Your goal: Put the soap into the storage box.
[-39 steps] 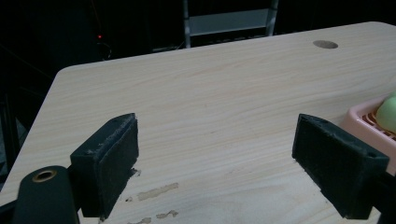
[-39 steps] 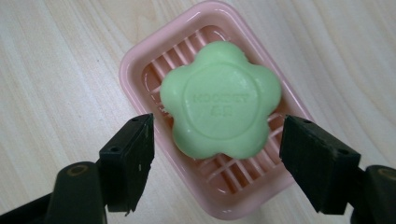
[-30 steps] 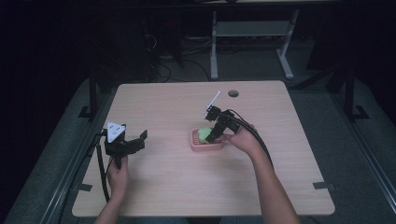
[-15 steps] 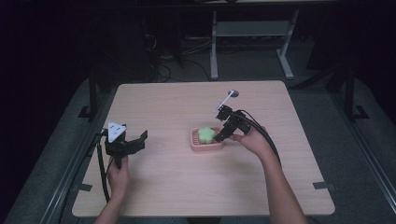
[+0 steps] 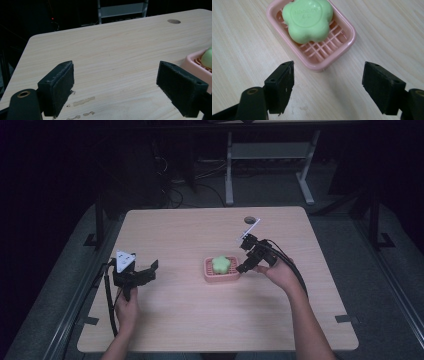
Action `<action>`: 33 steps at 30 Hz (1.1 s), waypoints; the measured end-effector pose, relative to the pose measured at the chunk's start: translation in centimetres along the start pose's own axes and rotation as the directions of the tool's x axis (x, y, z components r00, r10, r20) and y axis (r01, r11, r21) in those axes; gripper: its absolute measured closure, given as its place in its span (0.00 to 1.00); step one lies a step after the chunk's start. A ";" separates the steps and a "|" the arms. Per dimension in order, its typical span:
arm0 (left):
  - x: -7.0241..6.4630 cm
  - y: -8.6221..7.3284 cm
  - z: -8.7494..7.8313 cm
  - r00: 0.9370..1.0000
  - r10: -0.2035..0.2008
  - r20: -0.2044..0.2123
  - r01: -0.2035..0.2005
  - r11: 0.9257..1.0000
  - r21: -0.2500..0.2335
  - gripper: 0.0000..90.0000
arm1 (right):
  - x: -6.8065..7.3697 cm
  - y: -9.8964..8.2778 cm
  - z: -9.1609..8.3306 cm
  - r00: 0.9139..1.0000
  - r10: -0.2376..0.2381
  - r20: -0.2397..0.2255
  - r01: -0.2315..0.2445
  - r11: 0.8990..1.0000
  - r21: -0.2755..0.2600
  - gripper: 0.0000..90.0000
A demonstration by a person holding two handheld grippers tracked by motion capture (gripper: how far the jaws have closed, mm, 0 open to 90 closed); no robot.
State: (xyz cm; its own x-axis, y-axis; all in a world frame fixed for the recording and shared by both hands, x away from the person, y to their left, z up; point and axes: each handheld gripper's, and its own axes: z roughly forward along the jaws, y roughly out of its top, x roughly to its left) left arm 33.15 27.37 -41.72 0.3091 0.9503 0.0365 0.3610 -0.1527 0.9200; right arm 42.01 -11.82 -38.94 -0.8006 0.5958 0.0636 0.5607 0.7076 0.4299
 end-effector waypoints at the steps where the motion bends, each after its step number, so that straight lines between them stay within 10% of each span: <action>1: 0.0 0.0 0.0 1.000 0.001 0.000 -0.001 1.000 0.001 0.16 | 0.0 -0.1 -0.1 1.000 0.005 0.001 -0.005 1.000 -0.001 0.28; 33: -0.2 0.0 0.1 1.000 0.010 0.003 -0.010 1.000 0.007 0.16 | -0.8 -5.8 -2.0 0.997 0.071 0.011 -0.071 0.997 -0.021 0.28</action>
State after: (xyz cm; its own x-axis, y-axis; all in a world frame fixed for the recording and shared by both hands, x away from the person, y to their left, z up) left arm 33.15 27.21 -41.79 0.3150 0.9481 0.0447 0.3644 -0.1643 0.9166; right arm 38.97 -17.12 -39.68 -0.7560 0.6491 0.0840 0.6118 0.6552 0.4432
